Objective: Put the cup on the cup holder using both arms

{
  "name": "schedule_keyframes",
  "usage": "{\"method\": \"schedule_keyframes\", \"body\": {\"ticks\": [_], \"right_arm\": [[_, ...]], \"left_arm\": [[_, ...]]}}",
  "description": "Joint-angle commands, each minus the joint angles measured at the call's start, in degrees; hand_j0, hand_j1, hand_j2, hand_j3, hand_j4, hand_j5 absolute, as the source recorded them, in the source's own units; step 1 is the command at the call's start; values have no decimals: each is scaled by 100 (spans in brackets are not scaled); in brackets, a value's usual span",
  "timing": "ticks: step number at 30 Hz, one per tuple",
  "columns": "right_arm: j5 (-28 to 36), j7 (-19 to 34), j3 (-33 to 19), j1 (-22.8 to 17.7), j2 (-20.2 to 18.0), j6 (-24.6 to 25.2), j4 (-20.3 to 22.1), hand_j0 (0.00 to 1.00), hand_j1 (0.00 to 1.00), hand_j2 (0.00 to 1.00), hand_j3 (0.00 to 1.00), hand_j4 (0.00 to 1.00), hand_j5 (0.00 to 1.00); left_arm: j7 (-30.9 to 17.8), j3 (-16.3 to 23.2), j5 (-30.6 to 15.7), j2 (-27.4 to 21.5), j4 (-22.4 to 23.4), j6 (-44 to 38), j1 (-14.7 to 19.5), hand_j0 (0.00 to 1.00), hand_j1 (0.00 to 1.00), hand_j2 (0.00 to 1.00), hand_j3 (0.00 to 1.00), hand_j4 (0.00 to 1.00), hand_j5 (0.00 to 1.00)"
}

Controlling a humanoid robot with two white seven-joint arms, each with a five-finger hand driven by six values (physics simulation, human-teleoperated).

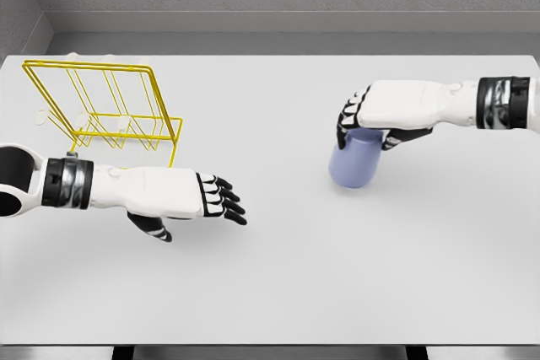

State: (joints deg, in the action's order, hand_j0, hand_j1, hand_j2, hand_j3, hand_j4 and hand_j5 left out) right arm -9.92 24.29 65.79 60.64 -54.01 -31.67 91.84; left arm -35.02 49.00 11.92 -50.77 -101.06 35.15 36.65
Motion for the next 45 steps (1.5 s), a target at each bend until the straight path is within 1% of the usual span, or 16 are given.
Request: {"method": "schedule_keyframes", "body": {"ticks": [1,4,8,10,11,14,16,28,34,41,42,43,45], "right_arm": [[34,-4,-5,0,22,12,80,56,56,56,56,56,56],[34,-4,-5,9,84,12,124,56,56,56,56,56,56],[34,-4,-5,9,207,12,168,56,56,56,56,56,56],[34,-4,-5,9,294,12,176,56,56,56,56,56,56],[34,-4,4,9,338,12,194,56,56,56,56,56,56],[34,-4,48,9,461,12,194,56,56,56,56,56,56],[34,5,56,9,558,12,194,56,56,56,56,56,56],[34,5,135,18,901,12,194,56,56,56,56,56,56],[34,5,206,26,1033,20,194,56,56,56,56,56,56],[34,5,206,53,1156,29,194,56,56,56,56,56,56],[34,5,206,53,1156,29,194,57,57,57,57,57,57],[34,5,206,53,1156,29,194,63,63,63,63,63,63],[34,-4,206,53,1156,56,194,96,96,96,96,96,96]], "left_arm": [[2,-5,-31,6,-1,-15,0,100,100,100,100,100,100],[2,-5,-40,138,-1,-15,9,100,100,100,100,100,100],[2,-14,-23,103,-1,-15,-61,100,100,100,100,100,100],[2,-14,-23,94,-1,-15,-44,100,100,100,100,100,100],[2,-84,-23,85,-1,-15,-9,100,100,100,100,100,100],[2,-110,-58,85,-1,-15,-9,100,100,100,100,100,100],[2,-330,-84,76,-1,-15,-18,100,100,100,100,100,100],[2,-330,-49,138,-1,-15,-35,100,100,100,100,100,100],[2,-339,-49,120,17,-15,0,100,100,100,100,100,100],[2,-330,-23,76,43,-15,-44,100,100,100,100,100,100],[2,-339,-23,33,52,-15,-35,100,100,100,100,100,100],[2,-339,-31,-90,52,-15,-44,100,100,100,100,100,100],[2,-339,-49,-213,52,-15,-44,100,100,100,100,100,100]]}}
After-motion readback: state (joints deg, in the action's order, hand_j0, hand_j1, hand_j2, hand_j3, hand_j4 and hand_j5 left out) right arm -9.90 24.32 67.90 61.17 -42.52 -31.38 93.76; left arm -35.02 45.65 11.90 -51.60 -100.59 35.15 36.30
